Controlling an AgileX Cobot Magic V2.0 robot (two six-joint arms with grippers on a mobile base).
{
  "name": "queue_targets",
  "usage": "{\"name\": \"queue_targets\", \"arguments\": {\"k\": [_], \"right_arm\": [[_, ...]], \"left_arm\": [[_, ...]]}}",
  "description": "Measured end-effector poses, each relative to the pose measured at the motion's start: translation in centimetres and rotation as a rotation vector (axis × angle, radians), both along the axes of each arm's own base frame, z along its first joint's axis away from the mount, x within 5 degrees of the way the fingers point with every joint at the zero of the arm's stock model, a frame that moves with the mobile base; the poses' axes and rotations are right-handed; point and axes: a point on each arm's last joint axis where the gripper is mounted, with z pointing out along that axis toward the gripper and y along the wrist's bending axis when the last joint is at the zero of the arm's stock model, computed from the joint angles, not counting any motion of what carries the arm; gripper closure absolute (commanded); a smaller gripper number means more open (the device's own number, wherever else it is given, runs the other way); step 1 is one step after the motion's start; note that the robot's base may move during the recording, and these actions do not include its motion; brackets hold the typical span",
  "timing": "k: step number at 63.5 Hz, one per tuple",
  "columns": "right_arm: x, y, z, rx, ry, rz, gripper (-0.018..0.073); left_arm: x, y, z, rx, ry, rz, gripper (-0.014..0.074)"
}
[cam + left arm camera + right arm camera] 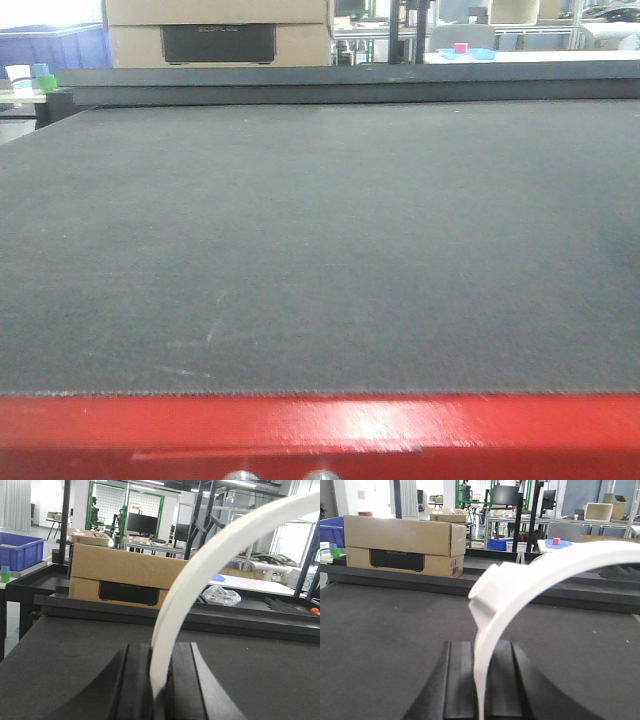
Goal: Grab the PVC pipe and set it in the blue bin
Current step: 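Drive the base away from the table while holding both pipe pieces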
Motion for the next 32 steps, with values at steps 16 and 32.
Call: {"name": "queue_targets", "arguments": {"k": [16,32], "right_arm": [[0.0,0.0,0.0,0.0,0.0,0.0,0.0727],[0.0,0.0,0.0,0.0,0.0,0.0,0.0727]], "left_arm": [[0.0,0.0,0.0,0.0,0.0,0.0,0.0707],[0.0,0.0,0.0,0.0,0.0,0.0,0.0707]]}}
